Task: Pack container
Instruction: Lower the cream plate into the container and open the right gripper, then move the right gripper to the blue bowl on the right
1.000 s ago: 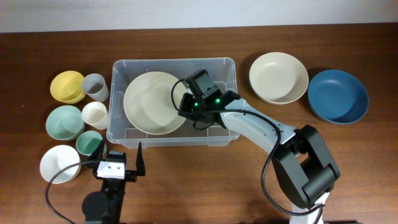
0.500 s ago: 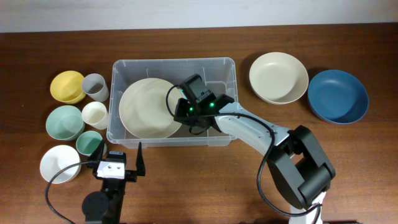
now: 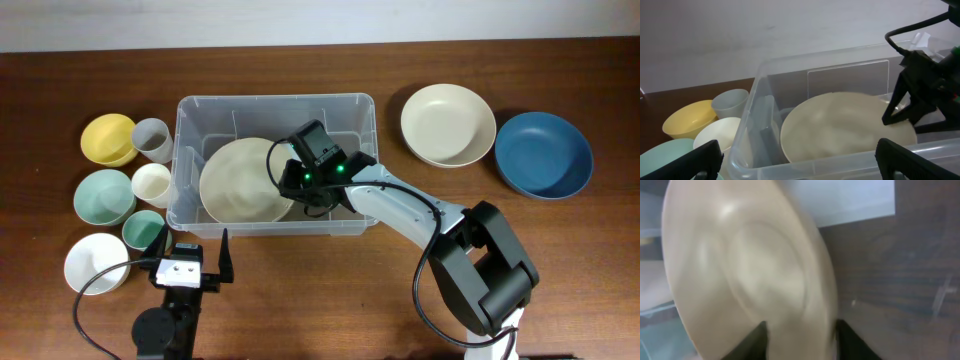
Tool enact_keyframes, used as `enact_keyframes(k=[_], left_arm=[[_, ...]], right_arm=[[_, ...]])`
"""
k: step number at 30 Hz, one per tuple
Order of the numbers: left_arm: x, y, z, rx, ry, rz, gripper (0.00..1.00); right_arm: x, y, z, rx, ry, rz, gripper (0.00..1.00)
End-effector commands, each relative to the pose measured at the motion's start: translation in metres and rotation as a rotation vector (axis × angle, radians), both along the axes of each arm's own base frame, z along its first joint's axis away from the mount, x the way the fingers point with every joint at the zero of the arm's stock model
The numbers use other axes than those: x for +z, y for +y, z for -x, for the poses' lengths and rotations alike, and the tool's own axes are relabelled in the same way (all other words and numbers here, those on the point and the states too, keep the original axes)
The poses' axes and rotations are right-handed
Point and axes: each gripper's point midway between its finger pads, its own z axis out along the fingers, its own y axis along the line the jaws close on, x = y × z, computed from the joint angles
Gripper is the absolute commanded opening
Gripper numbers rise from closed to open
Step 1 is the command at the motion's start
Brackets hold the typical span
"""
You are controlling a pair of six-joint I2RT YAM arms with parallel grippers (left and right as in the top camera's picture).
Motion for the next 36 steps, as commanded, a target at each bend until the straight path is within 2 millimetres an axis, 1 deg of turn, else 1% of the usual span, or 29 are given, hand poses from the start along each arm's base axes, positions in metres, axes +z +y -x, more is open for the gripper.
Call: enact_keyframes(k=[1,3,5,8,11,12,13,14,15,16,17,18,19,20,21,22,23,24,25,26,27,28,31,32,33,34,35,36], left_arm=[[-0.001,0.002,0.0,0.008,0.001,-0.014,1.0],[-0.001,0.002,0.0,0.008,0.001,-0.014,1.0],[-0.001,0.002,0.0,0.008,0.001,-0.014,1.0],[-0.001,0.002,0.0,0.008,0.001,-0.014,1.0],[-0.001,0.002,0.0,0.008,0.001,-0.014,1.0],[-0.001,0.002,0.0,0.008,0.001,-0.014,1.0],[-0.001,0.002,0.0,0.008,0.001,-0.014,1.0],[-0.001,0.002,0.0,0.008,0.001,-0.014,1.0],[-0.001,0.002,0.0,0.008,0.001,-0.014,1.0],[-0.001,0.002,0.0,0.008,0.001,-0.014,1.0],[-0.001,0.002,0.0,0.008,0.001,-0.014,1.0],[-0.001,0.002,0.0,0.008,0.001,-0.014,1.0],[-0.001,0.002,0.0,0.008,0.001,-0.014,1.0],[-0.001,0.002,0.0,0.008,0.001,-0.014,1.0],[-0.001,0.002,0.0,0.008,0.001,-0.014,1.0],[-0.001,0.002,0.0,0.008,0.001,-0.014,1.0],[-0.001,0.002,0.0,0.008,0.001,-0.014,1.0],[-0.001,0.002,0.0,0.008,0.001,-0.014,1.0],[-0.001,0.002,0.0,0.008,0.001,-0.014,0.99],[-0.001,0.002,0.0,0.008,0.001,-0.014,1.0],[-0.001,0.002,0.0,0.008,0.001,-0.014,1.0],[-0.001,0.002,0.0,0.008,0.001,-0.014,1.0],[-0.001,0.002,0.0,0.008,0.001,-0.014,1.0],[-0.001,0.002,0.0,0.008,0.001,-0.014,1.0],[-0.001,0.002,0.0,0.008,0.001,-0.014,1.0],[-0.001,0.002,0.0,0.008,0.001,-0.014,1.0],[-0.001,0.002,0.0,0.008,0.001,-0.014,1.0],[-0.001,0.002,0.0,0.008,0.001,-0.014,1.0]], right_arm=[[0.008,0.009,-0.002,0.029,-0.019,-0.021,0.5],[0.008,0.008,-0.004,0.042,-0.031,-0.016,0.56],[0.009,0.005,-0.006,0.052,-0.043,-0.01,0.57],[0.016,-0.002,-0.014,0.067,-0.076,0.008,0.58],[0.045,-0.021,-0.032,0.062,-0.147,0.077,0.61],[0.08,-0.043,-0.048,0.039,-0.202,0.145,0.63],[0.096,-0.053,-0.054,0.024,-0.222,0.174,0.65],[0.13,-0.073,-0.064,-0.004,-0.265,0.226,0.68],[0.149,-0.086,-0.069,-0.026,-0.29,0.258,0.72],[0.176,-0.106,-0.075,-0.059,-0.32,0.299,0.79],[0.196,-0.125,-0.079,-0.098,-0.337,0.333,0.9],[0.22,-0.153,-0.083,-0.152,-0.353,0.376,0.99],[0.241,-0.189,-0.085,-0.233,-0.359,0.427,0.99],[0.253,-0.216,-0.085,-0.293,-0.36,0.461,0.99],[0.26,-0.242,-0.086,-0.346,-0.353,0.489,0.99],[0.264,-0.264,-0.086,-0.392,-0.34,0.507,0.99],[0.264,-0.293,-0.084,-0.446,-0.308,0.527,0.99],[0.255,-0.336,-0.076,-0.519,-0.232,0.55,0.99],[0.246,-0.359,-0.07,-0.557,-0.177,0.567,0.99],[0.233,-0.391,-0.059,-0.61,-0.093,0.588,0.99],[0.225,-0.404,-0.054,-0.633,-0.052,0.589,0.99],[0.213,-0.422,-0.046,-0.662,0.009,0.572,0.99],[0.172,-0.459,-0.027,-0.736,0.165,0.445,0.99],[0.155,-0.477,-0.017,-0.778,0.22,0.429,0.99],[0.144,-0.49,-0.008,-0.808,0.256,0.429,0.99],[0.128,-0.505,0.002,-0.841,0.301,0.423,0.99],[0.122,-0.509,0.006,-0.853,0.317,0.418,0.99],[0.108,-0.517,0.013,-0.875,0.347,0.401,0.99]])
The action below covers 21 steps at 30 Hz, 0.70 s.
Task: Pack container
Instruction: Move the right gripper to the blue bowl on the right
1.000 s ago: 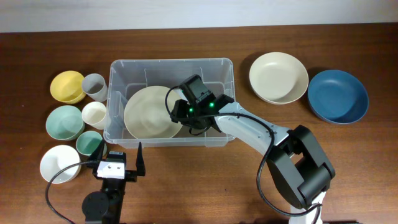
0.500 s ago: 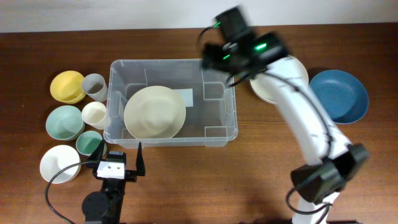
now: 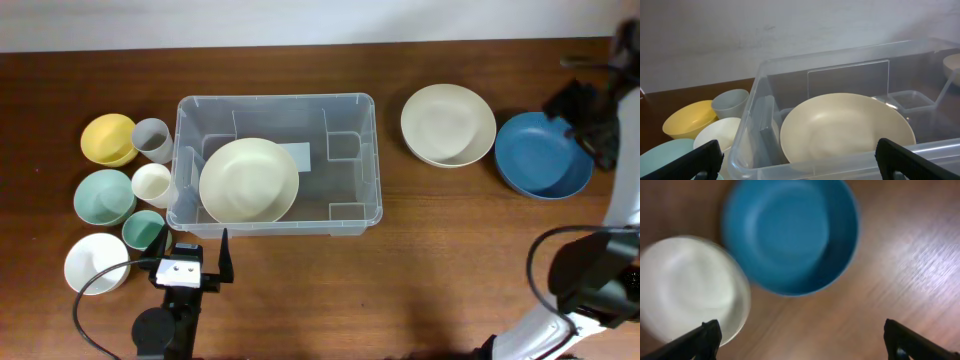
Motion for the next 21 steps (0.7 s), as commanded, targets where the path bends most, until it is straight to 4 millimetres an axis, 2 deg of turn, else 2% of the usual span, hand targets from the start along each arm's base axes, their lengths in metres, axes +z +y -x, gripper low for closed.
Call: enact_keyframes(k=[1,4,12,21], left_arm=[[-0.001,0.002,0.0,0.008,0.001,-0.013,1.0],[-0.001,0.002,0.0,0.008,0.001,-0.013,1.0],[-0.001,0.002,0.0,0.008,0.001,-0.013,1.0],[-0.001,0.002,0.0,0.008,0.001,-0.013,1.0]], right_arm=[[-0.041,-0.017,0.022,-0.074,0.048,-0.103,0.99],[-0.072,-0.027,0.032,-0.095,0.065,-0.123,0.99],[-0.125,-0.032,0.028,-0.069,0.032,-0.103,0.99],[-0.152,-0.035,0.025,-0.07,-0.007,-0.082,0.99]])
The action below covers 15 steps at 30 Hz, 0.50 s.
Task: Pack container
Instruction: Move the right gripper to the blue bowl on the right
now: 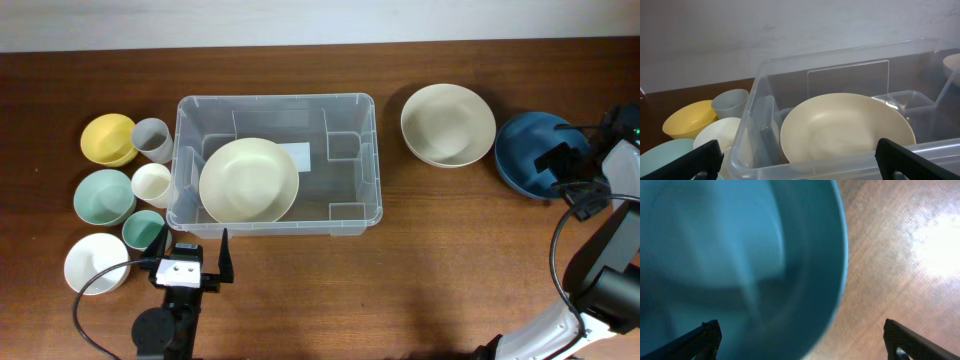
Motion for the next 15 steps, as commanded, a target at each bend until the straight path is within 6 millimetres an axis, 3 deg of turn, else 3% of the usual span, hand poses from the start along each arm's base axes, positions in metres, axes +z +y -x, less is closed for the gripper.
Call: enact_keyframes(k=[1,15], left_arm=[[-0.001,0.002,0.0,0.008,0.001,-0.014,1.0],[-0.001,0.002,0.0,0.008,0.001,-0.014,1.0]], right_arm=[[-0.007,0.002,0.004,0.005,-0.002,-0.003,0.99],[-0.033,-0.002,-0.005,0.006,0.003,-0.015,0.99]])
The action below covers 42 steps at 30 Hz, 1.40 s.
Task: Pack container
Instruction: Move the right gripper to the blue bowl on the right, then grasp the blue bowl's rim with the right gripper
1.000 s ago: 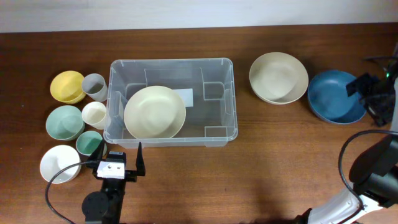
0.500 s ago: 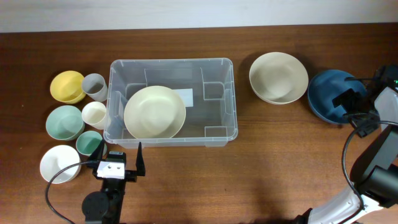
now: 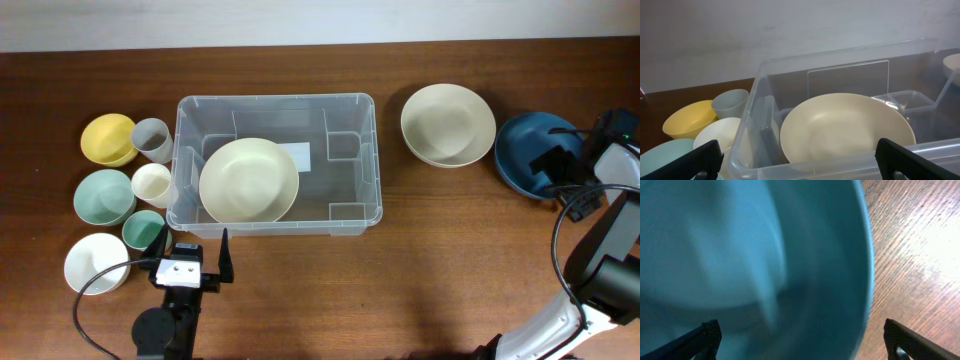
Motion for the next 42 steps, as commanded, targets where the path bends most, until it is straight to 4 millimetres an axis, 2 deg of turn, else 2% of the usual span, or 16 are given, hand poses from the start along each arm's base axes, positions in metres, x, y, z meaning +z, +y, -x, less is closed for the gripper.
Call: enact_keyframes(k=[1,10,14,18,20,22,23,26,31,34,37,38,40,41,42], left_arm=[[-0.001,0.002,0.0,0.008,0.001,-0.014,1.0],[-0.001,0.002,0.0,0.008,0.001,-0.014,1.0],[-0.001,0.002,0.0,0.008,0.001,-0.014,1.0],[-0.001,0.002,0.0,0.008,0.001,-0.014,1.0],[-0.001,0.002,0.0,0.008,0.001,-0.014,1.0],[-0.001,0.002,0.0,0.008,0.001,-0.014,1.0],[-0.001,0.002,0.0,0.008,0.001,-0.014,1.0],[-0.001,0.002,0.0,0.008,0.001,-0.014,1.0],[-0.001,0.002,0.0,0.008,0.001,-0.014,1.0],[-0.001,0.002,0.0,0.008,0.001,-0.014,1.0],[-0.001,0.002,0.0,0.008,0.001,-0.014,1.0],[-0.001,0.002,0.0,0.008,0.001,-0.014,1.0],[-0.001,0.002,0.0,0.008,0.001,-0.014,1.0],[-0.001,0.002,0.0,0.008,0.001,-0.014,1.0],[-0.001,0.002,0.0,0.008,0.001,-0.014,1.0]], right_arm=[[-0.009,0.001,0.002,0.005,0.011,-0.014,0.99],[-0.029,0.001,0.001,0.006,0.03,-0.03,0.99],[-0.03,0.0,-0.002,0.006,0.022,-0.025,0.98],[-0.029,-0.003,-0.006,0.005,0.005,-0.014,0.76],[-0.028,-0.005,-0.008,0.003,-0.006,-0.008,0.68],[-0.028,-0.012,-0.006,-0.02,-0.012,-0.006,0.55],[-0.028,-0.017,-0.003,-0.037,-0.013,-0.007,0.37],[-0.028,-0.03,0.009,-0.127,-0.017,-0.033,0.11],[-0.025,-0.051,0.021,-0.199,-0.066,-0.091,0.04],[-0.008,-0.054,0.011,-0.208,-0.215,-0.235,0.04],[0.034,-0.05,-0.011,-0.167,-0.454,-0.422,0.04],[0.069,-0.046,-0.023,-0.124,-0.609,-0.528,0.04],[0.106,-0.039,-0.031,-0.057,-0.743,-0.608,0.04],[0.135,-0.031,-0.035,0.014,-0.834,-0.652,0.04],[0.183,-0.006,-0.04,0.147,-0.95,-0.701,0.04]])
